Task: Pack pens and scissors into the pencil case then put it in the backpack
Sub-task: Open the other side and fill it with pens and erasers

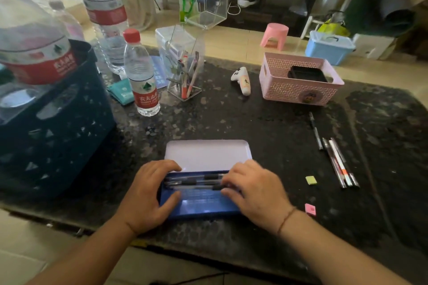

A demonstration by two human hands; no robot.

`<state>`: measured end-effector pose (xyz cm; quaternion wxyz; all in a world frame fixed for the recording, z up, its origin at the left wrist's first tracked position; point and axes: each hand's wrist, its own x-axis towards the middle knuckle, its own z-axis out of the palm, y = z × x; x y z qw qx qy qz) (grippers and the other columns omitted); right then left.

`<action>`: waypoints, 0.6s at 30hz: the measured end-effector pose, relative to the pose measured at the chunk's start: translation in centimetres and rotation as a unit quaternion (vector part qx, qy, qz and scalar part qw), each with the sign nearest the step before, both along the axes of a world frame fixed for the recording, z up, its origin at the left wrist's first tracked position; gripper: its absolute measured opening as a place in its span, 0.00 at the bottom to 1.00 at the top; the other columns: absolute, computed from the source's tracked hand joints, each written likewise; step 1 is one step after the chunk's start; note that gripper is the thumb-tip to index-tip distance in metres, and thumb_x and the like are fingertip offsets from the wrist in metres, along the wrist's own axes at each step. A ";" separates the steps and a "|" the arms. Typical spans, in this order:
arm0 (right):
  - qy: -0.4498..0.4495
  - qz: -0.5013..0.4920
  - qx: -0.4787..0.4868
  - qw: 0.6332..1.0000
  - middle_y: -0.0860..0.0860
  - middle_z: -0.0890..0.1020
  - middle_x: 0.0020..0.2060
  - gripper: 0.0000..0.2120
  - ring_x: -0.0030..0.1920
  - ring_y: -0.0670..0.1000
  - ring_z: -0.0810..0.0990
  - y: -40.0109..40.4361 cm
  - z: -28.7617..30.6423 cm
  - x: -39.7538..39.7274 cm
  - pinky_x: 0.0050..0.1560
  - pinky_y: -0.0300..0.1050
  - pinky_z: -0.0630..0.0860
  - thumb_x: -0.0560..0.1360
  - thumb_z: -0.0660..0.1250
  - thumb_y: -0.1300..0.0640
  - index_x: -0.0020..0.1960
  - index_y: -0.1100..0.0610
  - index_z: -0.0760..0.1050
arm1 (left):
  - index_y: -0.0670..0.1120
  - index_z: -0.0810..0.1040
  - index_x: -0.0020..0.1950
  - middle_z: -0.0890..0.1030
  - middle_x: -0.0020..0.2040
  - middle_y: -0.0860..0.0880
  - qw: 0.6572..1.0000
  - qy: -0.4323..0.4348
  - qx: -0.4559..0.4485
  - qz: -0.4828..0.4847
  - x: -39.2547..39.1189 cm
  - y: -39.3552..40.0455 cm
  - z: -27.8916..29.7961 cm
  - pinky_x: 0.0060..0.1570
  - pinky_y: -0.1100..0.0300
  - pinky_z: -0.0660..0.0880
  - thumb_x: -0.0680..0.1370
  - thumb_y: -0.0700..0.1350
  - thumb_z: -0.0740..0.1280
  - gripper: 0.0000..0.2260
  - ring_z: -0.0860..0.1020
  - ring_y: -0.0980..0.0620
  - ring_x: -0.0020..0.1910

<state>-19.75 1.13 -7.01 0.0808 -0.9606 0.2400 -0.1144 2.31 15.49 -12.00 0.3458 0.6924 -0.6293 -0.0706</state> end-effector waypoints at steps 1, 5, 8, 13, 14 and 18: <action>0.002 0.008 0.002 1.000 0.44 0.79 0.45 0.08 0.45 0.46 0.75 0.4 -0.6 0.5 0.40 0.42 0.75 0.74 0.64 0.45 0.48 0.46 0.78 | 0.51 0.74 0.61 0.76 0.58 0.53 1.000 -0.002 -0.003 -0.003 0.0 0.0 0.0 0.64 0.63 0.66 0.72 0.52 0.66 0.18 0.74 0.54 0.59; -0.037 -0.008 -0.018 0.999 0.44 0.80 0.42 0.07 0.41 0.47 0.75 1.0 -2.1 1.4 0.36 0.43 0.76 0.73 0.65 0.46 0.47 0.47 0.79 | 0.51 0.76 0.57 0.77 0.58 0.55 1.000 -0.004 -0.015 -0.013 0.1 -0.1 0.0 0.64 0.60 0.67 0.72 0.52 0.67 0.15 0.74 0.56 0.60; -0.064 -0.038 -0.002 0.997 0.44 0.79 0.42 0.09 0.42 0.46 0.75 1.1 -2.0 1.3 0.38 0.43 0.76 0.73 0.64 0.45 0.49 0.47 0.77 | 0.53 0.76 0.53 0.77 0.58 0.55 1.000 -0.004 -0.022 -0.016 0.2 -0.1 -0.1 0.64 0.58 0.68 0.71 0.52 0.67 0.11 0.74 0.55 0.60; -0.101 -0.141 -0.016 0.985 0.45 0.80 0.38 0.08 0.40 0.48 0.76 -2.6 -1.2 -1.8 0.34 0.45 0.75 0.72 0.65 0.45 0.45 0.48 0.77 | 0.55 0.74 0.45 0.77 0.56 0.55 0.999 0.004 -0.040 -0.013 0.0 -0.3 -0.3 0.62 0.56 0.69 0.72 0.52 0.66 0.04 0.75 0.54 0.58; -0.103 -0.207 -0.026 0.973 0.46 0.81 0.39 0.07 0.41 0.50 0.77 -4.6 -1.0 -3.2 0.35 0.45 0.75 0.72 0.66 0.46 0.44 0.49 0.78 | 0.55 0.74 0.43 0.77 0.56 0.55 0.999 0.002 -0.041 -0.012 0.0 -0.3 -0.4 0.62 0.55 0.69 0.72 0.52 0.66 0.03 0.75 0.53 0.58; 0.035 -0.483 0.013 0.875 0.53 0.82 0.44 0.07 0.45 0.59 0.80 -11.5 0.5 -9.7 0.41 0.46 0.75 0.72 0.66 0.47 0.45 0.50 0.77 | 0.54 0.74 0.42 0.76 0.56 0.55 0.999 0.002 -0.038 -0.009 0.0 -0.2 -0.5 0.62 0.54 0.69 0.71 0.52 0.67 0.04 0.75 0.53 0.59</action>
